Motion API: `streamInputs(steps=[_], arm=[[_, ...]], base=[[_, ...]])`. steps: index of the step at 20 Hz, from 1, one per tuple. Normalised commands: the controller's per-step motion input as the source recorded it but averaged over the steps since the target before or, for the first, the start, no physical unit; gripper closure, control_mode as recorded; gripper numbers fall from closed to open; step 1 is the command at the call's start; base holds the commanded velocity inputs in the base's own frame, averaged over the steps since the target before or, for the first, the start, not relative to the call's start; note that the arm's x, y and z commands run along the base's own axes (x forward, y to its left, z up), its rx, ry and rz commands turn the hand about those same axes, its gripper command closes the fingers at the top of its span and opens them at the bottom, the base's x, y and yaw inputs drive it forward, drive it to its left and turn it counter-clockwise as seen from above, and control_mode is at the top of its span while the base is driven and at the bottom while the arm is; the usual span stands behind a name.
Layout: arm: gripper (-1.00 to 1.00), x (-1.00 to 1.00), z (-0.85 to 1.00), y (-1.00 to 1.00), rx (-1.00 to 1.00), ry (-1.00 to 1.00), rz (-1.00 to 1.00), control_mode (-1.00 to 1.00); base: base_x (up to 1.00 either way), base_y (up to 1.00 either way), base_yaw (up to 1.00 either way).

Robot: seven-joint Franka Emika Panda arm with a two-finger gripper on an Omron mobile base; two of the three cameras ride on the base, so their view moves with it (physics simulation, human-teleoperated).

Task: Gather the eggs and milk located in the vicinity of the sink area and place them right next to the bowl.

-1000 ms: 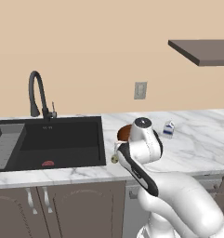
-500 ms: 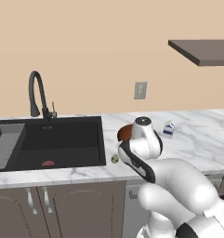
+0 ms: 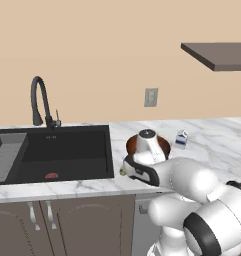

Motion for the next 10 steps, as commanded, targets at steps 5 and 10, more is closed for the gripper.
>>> streamInputs(steps=[5,10], arm=[[1.00,0.00,-0.46,0.00,0.00,-0.08,0.00,-1.00],[1.00,0.00,-0.38,0.00,0.00,-0.09,0.00,-1.00]], base=[[0.00,0.00,0.00],[0.00,0.00,0.00]])
